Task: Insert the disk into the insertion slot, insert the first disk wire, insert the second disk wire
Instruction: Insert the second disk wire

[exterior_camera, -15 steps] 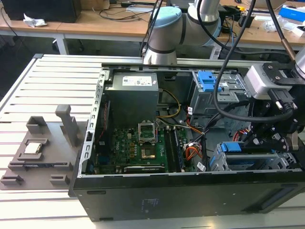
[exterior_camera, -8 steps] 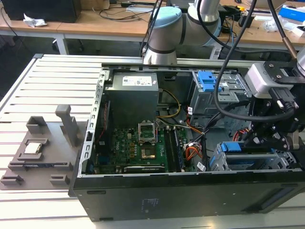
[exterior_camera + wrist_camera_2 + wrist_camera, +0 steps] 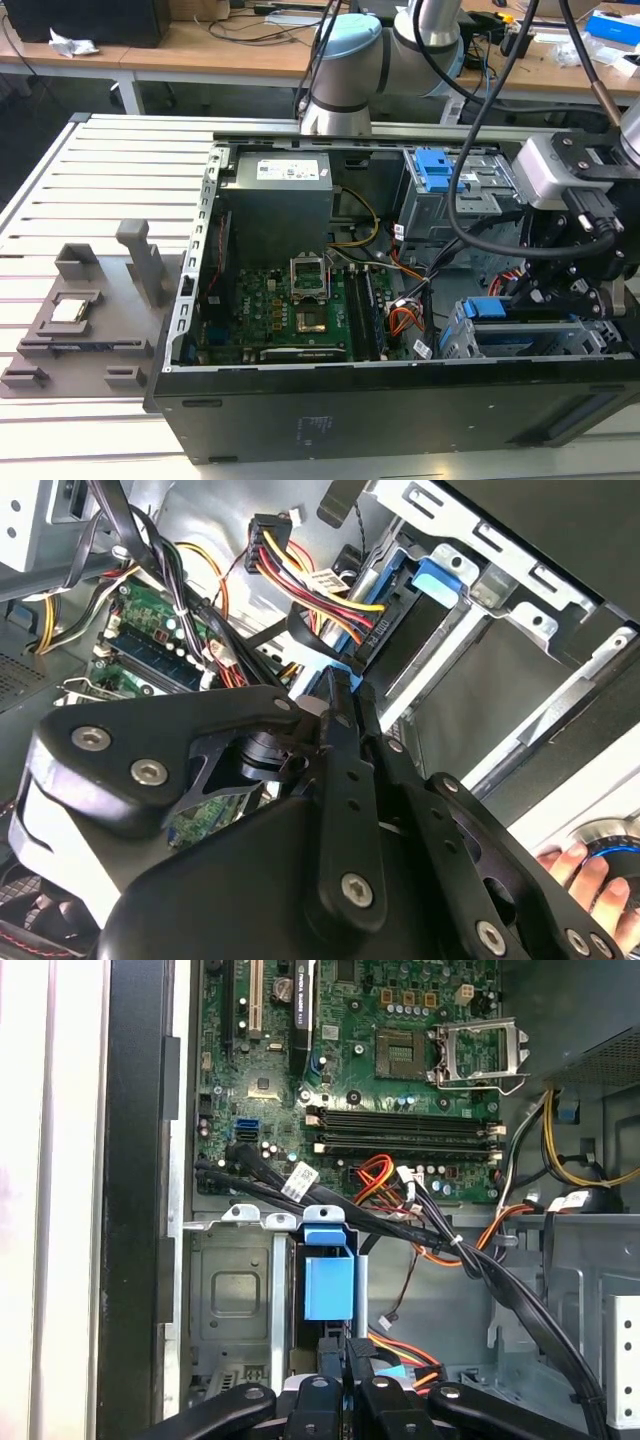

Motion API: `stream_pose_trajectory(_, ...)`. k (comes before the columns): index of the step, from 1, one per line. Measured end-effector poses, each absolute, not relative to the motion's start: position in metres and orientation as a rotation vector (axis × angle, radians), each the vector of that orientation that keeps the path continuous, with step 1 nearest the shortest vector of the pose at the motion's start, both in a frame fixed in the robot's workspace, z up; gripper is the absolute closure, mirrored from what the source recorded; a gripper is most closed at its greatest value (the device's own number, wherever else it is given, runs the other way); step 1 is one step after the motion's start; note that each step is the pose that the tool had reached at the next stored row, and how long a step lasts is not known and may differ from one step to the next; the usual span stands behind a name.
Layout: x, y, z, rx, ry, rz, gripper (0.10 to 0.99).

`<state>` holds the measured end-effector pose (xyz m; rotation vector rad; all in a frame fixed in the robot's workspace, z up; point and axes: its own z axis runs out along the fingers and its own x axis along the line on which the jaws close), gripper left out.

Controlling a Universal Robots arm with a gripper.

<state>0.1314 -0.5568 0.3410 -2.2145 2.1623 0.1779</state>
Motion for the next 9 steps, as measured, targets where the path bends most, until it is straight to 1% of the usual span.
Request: stream_pose_trajectory(9, 0.1314, -0.5548, 0.3400, -2.199, 2.176, 0.179, 0.941)
